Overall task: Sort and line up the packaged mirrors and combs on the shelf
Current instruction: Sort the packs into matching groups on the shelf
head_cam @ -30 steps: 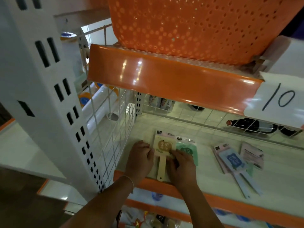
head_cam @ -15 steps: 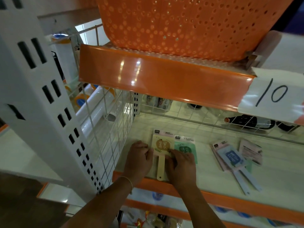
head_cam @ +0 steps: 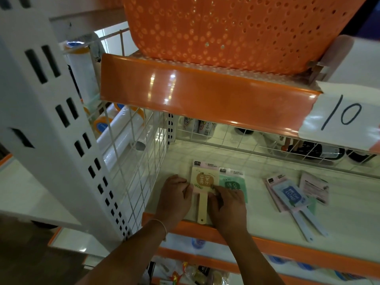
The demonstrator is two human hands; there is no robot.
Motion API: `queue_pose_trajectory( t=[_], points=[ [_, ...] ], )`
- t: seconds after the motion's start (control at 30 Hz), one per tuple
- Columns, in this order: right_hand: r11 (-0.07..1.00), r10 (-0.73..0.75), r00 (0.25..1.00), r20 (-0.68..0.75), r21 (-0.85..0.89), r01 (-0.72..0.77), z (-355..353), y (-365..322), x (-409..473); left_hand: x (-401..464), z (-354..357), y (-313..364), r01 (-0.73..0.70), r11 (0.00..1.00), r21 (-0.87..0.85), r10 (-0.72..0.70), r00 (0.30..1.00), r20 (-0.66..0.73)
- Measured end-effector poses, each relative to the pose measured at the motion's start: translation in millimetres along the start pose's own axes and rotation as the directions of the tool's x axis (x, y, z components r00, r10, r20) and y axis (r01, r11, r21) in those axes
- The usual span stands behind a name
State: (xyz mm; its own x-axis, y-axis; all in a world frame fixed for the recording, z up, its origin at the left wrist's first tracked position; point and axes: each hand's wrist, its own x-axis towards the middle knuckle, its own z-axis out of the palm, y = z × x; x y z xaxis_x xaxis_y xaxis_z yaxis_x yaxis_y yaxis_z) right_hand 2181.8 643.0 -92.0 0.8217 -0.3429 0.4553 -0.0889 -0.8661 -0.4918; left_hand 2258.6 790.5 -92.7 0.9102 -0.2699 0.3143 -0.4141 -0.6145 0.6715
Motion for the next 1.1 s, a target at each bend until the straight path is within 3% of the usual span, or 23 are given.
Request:
queue_pose_trajectory(
  t=[0.43,0.6,0.73,0.83,0.97,1.1],
  points=[
    [0.998,0.006,1.0,0.005,-0.055,-0.005,0,1,-1,-1,-3,3,0.037,0.999,-0.029,-0.036,0.998,0.044],
    [1.0,0.0,0.999,-0.04,0.004,0.001,-1,0,0,-1,-7,6,0.026,0.999,-0.048,-0.024,0.999,0.035],
    [0.982,0.122,0.981,-0.148,0.162,-0.098,-16,1,1,-2,-10,6,0.041,0.995,-0.096,-0.039,0.999,0.022],
    [0.972,0.205,0.969,-0.141,0.146,-0.184,-33,23,3,-3,-11,4,0.046,0.995,-0.092,-0.044,0.999,0.02],
    [0.954,0.298,0.94,-0.167,0.078,-0.289,-64,73,3,-3,-13,29,-0.077,0.997,-0.032,0.075,0.995,-0.072],
    [0.946,0.323,0.933,-0.155,0.044,-0.321,-93,113,7,-1,6,82,-0.188,0.982,-0.03,0.187,0.982,-0.026]
  ],
)
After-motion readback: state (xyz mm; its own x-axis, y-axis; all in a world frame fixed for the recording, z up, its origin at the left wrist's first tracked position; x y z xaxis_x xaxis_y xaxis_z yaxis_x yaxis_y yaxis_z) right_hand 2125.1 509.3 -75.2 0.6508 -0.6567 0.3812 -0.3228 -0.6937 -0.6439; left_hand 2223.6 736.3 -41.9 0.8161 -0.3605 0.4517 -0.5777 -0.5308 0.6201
